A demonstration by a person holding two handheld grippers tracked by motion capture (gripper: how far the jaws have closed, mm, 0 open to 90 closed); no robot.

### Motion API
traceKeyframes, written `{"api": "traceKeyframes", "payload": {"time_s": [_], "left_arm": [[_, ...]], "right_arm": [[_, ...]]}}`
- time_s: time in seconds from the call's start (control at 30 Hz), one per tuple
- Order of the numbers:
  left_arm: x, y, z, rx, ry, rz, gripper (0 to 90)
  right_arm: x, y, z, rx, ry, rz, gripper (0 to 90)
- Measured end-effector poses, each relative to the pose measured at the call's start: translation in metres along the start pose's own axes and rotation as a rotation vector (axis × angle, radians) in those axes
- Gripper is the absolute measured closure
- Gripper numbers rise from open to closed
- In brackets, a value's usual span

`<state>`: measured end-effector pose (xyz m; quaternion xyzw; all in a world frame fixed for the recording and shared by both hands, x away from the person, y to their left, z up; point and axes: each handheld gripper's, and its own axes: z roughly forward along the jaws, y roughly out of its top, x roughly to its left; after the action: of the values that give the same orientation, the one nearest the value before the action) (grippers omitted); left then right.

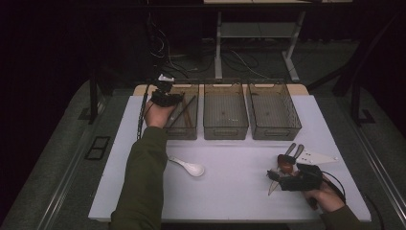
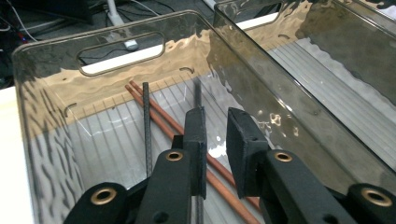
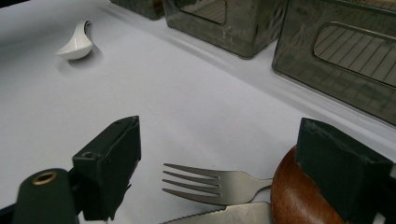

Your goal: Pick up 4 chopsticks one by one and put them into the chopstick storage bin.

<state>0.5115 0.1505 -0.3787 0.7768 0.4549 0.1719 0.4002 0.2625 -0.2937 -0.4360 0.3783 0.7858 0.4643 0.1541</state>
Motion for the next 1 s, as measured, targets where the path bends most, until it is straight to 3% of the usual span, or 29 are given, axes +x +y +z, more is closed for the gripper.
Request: {"api": "traceKeyframes", "payload": {"time_s": [0.13, 0.3, 0.43, 0.53, 0.73, 0.9, 1.0], "left_arm": [[0.000, 0.000, -0.002, 0.000, -0.004, -0.001, 68.3], [-0.004, 0.001, -0.005, 0.012, -0.053, 0.011, 59.4], [-0.009, 0.002, -0.009, -0.014, -0.104, 0.001, 53.2], [-0.014, 0.003, -0.013, -0.010, -0.119, 0.039, 49.5], [-0.021, 0.000, -0.023, -0.035, -0.147, 0.075, 43.9], [-0.030, -0.005, -0.032, -0.064, -0.177, 0.073, 40.4], [-0.036, -0.008, -0.039, -0.079, -0.196, 0.094, 38.8]], "right_arm": [[0.000, 0.000, 0.000, 0.000, 0.001, -0.002, 14.3], [0.000, 0.000, 0.000, 0.002, 0.000, -0.003, 14.3], [0.000, 0.000, 0.001, 0.003, -0.001, -0.001, 14.3], [0.000, 0.000, 0.001, 0.005, -0.001, 0.000, 14.3], [0.000, 0.000, 0.001, 0.004, -0.001, -0.001, 14.3], [0.000, 0.000, 0.001, 0.003, -0.003, -0.002, 14.3], [0.000, 0.000, 0.000, 0.002, -0.003, -0.003, 14.3]]}}
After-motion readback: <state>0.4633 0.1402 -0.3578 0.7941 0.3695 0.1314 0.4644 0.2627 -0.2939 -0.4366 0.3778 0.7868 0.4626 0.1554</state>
